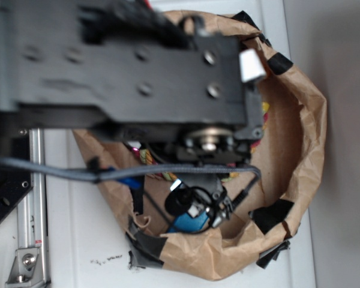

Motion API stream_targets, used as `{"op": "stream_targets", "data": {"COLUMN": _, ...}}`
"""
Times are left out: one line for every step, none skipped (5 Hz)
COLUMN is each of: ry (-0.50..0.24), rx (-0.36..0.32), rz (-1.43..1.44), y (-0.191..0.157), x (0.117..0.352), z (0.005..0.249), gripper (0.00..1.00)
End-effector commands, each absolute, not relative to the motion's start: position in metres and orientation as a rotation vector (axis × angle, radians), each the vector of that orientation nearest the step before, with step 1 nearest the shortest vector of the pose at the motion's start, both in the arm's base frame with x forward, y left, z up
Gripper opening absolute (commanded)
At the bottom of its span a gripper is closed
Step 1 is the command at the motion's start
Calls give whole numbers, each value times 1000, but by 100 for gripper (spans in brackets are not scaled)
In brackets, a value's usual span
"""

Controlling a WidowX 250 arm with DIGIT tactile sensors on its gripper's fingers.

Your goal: Grab the blue block.

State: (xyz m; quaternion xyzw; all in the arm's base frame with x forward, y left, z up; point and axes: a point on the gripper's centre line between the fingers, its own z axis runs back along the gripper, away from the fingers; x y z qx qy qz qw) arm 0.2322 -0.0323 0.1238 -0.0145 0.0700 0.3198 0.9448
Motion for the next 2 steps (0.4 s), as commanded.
{"op": "stream_targets", "data": {"ry": 87, "rx": -158, "rz": 821, "y": -27, "x": 247, "z": 87, "gripper": 100}}
{"op": "stream_targets", "data": {"ry": 134, "rx": -219, "rz": 790, "y": -60, "x": 244, "z": 69, "gripper": 100}}
